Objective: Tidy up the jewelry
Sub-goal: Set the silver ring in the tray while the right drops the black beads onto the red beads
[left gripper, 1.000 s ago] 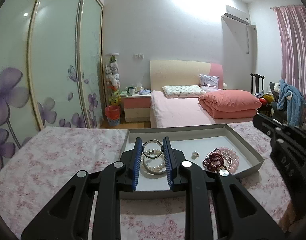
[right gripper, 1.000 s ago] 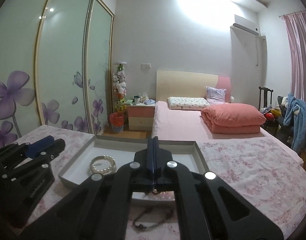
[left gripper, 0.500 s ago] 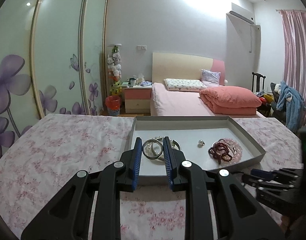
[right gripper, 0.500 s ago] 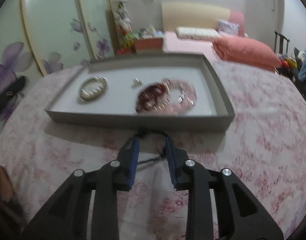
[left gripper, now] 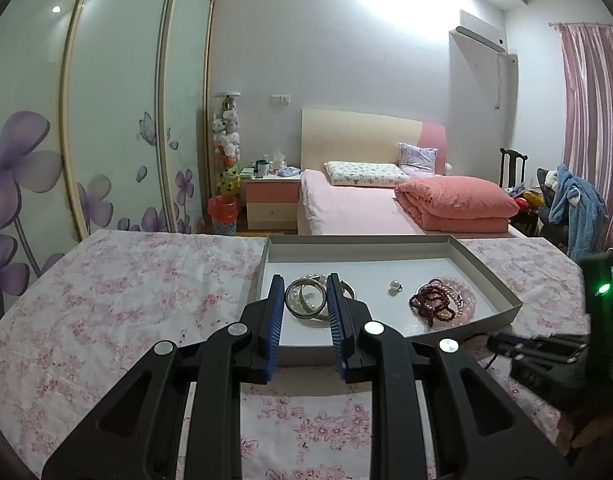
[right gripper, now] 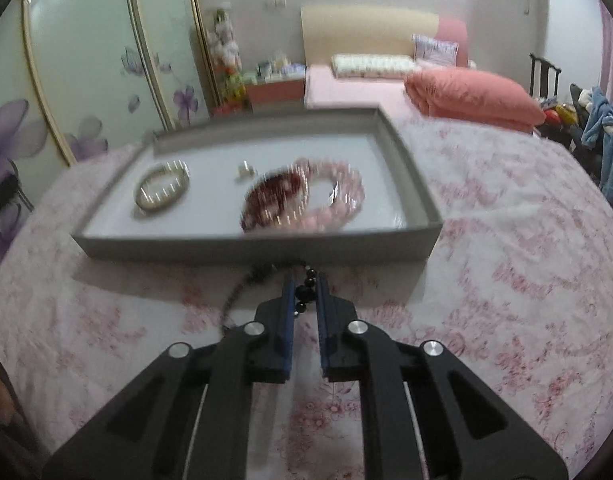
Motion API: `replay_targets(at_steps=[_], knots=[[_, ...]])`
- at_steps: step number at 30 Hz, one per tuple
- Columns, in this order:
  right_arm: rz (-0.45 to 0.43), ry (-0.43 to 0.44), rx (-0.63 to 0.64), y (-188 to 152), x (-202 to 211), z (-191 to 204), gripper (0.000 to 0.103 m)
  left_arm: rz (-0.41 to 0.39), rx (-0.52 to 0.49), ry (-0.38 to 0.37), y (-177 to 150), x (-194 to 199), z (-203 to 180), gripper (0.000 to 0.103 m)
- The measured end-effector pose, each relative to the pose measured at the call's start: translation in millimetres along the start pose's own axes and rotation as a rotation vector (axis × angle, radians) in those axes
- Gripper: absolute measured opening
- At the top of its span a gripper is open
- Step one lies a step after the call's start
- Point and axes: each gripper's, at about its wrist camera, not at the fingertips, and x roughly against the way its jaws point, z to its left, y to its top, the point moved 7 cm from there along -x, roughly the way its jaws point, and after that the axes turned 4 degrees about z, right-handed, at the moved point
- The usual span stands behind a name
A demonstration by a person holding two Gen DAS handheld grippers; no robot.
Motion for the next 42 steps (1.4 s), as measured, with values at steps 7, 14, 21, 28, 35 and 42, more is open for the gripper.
replay_targets(at_steps=[7, 14, 21, 28, 35, 42], knots=[[-0.209, 0.055, -0.014, 25, 54, 11, 0.011, -0.013, -0.009, -0.001, 1, 1, -4, 0.023], [-0.351, 0.038, 0.024, 43, 85, 27, 0.011, -0.019, -0.02, 0.002, 2, -2, -10, 0.023], [-0.437, -0.001, 0.066, 59, 96, 38, 0.011, -0.046, -0.042, -0.002, 10, -6, -19, 0.023], [-0.46, -0.016, 0.073, 68, 88, 43, 0.011, -0.056, -0.055, 0.009, 16, -15, -24, 0.023], [-0.462, -0.024, 0.071, 81, 74, 45, 0.011, -0.037, -0.053, 0.004, 20, -32, -26, 0.023], [-0.43, -0.019, 0.064, 94, 48, 42, 0.011, 0.002, -0.062, -0.02, 18, -55, -31, 0.023]])
